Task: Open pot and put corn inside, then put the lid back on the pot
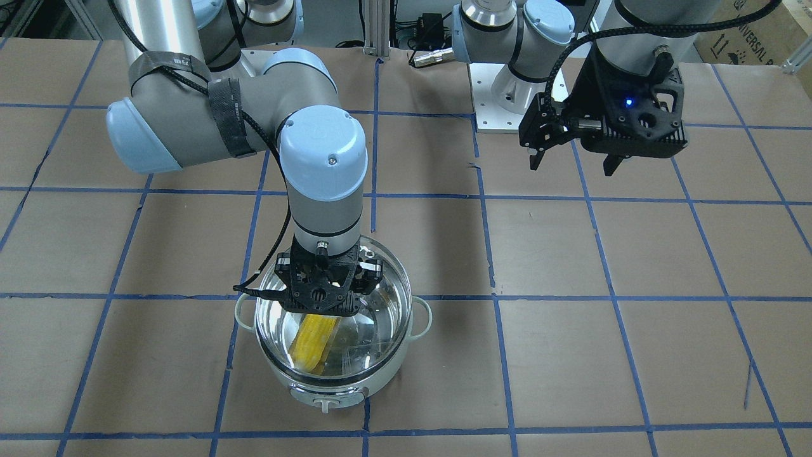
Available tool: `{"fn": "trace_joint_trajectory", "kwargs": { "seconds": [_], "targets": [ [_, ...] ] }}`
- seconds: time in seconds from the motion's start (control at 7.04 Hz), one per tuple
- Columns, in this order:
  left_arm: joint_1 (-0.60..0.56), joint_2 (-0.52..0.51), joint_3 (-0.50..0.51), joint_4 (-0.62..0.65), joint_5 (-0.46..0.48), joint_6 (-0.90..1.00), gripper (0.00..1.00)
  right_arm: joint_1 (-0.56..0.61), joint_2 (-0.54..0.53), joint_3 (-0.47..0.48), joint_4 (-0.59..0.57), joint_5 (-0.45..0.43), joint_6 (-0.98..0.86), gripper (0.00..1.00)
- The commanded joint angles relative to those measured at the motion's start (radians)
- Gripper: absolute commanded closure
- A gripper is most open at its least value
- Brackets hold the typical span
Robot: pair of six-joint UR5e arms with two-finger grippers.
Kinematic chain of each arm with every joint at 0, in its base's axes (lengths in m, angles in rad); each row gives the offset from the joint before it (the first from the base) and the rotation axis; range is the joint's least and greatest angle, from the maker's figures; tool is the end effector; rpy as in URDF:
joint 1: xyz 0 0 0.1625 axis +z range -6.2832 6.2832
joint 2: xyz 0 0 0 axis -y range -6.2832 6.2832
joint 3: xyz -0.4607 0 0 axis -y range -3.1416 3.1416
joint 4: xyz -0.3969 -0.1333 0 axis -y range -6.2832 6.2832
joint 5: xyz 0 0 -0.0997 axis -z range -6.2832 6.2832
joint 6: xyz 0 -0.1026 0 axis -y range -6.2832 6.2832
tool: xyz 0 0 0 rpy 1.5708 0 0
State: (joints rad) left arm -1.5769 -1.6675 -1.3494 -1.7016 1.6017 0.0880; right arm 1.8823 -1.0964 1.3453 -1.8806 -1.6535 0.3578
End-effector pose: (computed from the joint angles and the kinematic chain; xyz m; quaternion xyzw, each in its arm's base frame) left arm -0.1334 -0.5366 0.5673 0.0471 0.9988 0.0037 0.0153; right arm 0.3336 -0.6289 0.3786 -0.0244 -0.9984 0.0423 0.0290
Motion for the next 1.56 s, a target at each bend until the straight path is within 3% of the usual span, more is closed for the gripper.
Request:
{"fn": "trace_joint_trajectory", "kwargs": {
  "seconds": [0.0,1.14,1.28,1.42],
  "targets": [
    [0.000,0.000,-0.002,0.000,0.000,-0.001,0.00,0.000,0.004,-0.005,-0.002,0.000,0.001,0.89],
    [-0.002,0.008,-0.007,0.000,0.001,-0.001,0.00,-0.006,0.013,-0.017,-0.023,0.000,-0.007,0.89],
    [-0.002,0.008,-0.007,0.000,0.001,-0.001,0.00,-0.006,0.015,-0.017,-0.025,0.000,-0.010,0.70],
    [-0.002,0.008,-0.007,0.000,0.001,-0.001,0.00,-0.006,0.013,-0.015,-0.028,0.000,-0.010,0.11]
  ]
}}
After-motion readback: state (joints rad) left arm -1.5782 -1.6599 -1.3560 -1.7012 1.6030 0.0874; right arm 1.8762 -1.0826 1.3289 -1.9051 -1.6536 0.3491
